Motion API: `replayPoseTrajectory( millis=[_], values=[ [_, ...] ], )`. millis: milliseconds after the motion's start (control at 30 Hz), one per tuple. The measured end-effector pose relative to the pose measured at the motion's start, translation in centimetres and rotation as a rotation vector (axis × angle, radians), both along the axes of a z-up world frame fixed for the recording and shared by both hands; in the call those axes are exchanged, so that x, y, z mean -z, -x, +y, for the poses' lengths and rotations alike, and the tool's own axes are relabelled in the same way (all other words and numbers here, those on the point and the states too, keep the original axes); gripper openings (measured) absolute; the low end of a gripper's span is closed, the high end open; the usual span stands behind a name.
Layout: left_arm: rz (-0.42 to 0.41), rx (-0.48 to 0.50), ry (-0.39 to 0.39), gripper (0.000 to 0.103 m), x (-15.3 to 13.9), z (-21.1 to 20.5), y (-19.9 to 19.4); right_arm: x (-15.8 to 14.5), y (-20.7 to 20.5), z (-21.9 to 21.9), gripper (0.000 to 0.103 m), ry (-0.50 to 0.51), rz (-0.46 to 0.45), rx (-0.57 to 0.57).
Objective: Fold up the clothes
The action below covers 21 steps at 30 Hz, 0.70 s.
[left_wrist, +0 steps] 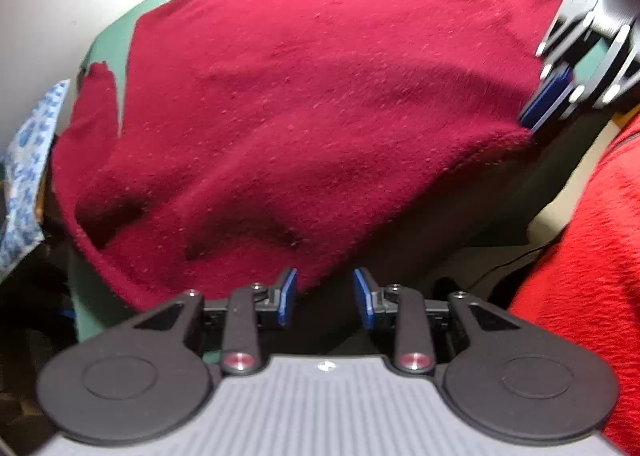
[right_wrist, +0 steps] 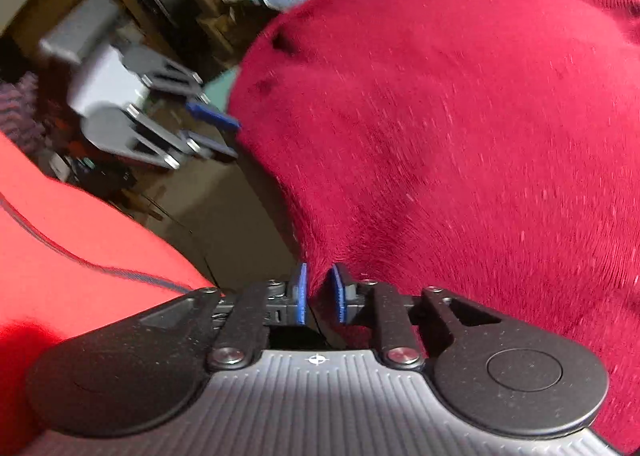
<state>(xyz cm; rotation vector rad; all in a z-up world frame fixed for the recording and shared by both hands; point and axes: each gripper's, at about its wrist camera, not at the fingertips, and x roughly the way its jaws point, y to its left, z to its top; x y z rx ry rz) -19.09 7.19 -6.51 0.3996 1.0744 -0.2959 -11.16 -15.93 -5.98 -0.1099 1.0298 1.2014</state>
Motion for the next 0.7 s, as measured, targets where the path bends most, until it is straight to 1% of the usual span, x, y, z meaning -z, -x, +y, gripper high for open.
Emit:
replayPoseTrajectory(
  millis=[33,67,100,167,200,233,267,300,333,500,567,600,667,700],
  values=[
    [-0.009,-0.005,-0.006,0.046,0.1,0.0,-0.1,-0.6,-0.3,-0.4,0.027,-0.041,0.004,0.016],
    [-0.020,-0.009,-0.004,0.047,0.1,0.1,-0.1,-1.0,-0.6,-0.7,0.030,-0.077,0.003,0.042],
    [-0.028,-0.013,0.001,0.047,0.1,0.2,-0.2,-1.2,-1.0,-0.9,0.035,-0.092,-0.007,0.076],
    [-0.023,-0.020,0.020,0.046,0.4,0.4,-0.6,-0.6,-1.5,-0.4,0.035,-0.048,-0.043,0.133],
    [-0.017,-0.024,0.029,0.044,0.5,0.5,-0.8,-0.1,-1.7,0.0,0.034,-0.018,-0.058,0.153],
    [-0.009,-0.027,0.043,0.039,0.6,0.7,-1.0,0.3,-1.8,0.3,0.032,0.006,-0.067,0.167],
    [0.001,-0.036,0.061,0.039,0.5,1.0,-1.1,0.6,-1.9,0.7,0.032,0.023,-0.071,0.178],
    [0.014,-0.049,0.075,0.036,0.4,1.3,-1.2,0.9,-1.9,0.8,0.031,0.034,-0.070,0.186],
    [0.025,-0.060,0.083,0.031,0.4,1.6,-1.1,1.0,-1.8,0.7,0.032,0.035,-0.063,0.189],
    [0.059,-0.113,0.094,0.028,-0.2,2.6,-0.7,1.3,-2.0,0.0,0.032,0.054,-0.040,0.191],
    [0.043,-0.146,0.146,0.028,-1.5,3.1,-0.9,1.2,-2.5,-0.4,0.032,0.035,-0.043,0.208],
    [0.020,-0.164,0.174,0.029,-2.4,3.4,-1.1,1.1,-2.8,-0.4,0.032,0.015,-0.050,0.222],
    [-0.058,-0.205,0.214,0.038,-4.2,4.2,-1.5,0.6,-3.4,-0.1,0.032,-0.007,-0.081,0.252],
    [-0.099,-0.235,0.205,0.049,-4.6,4.5,-1.9,0.4,-3.6,0.2,0.032,-0.007,-0.109,0.268]
  ],
)
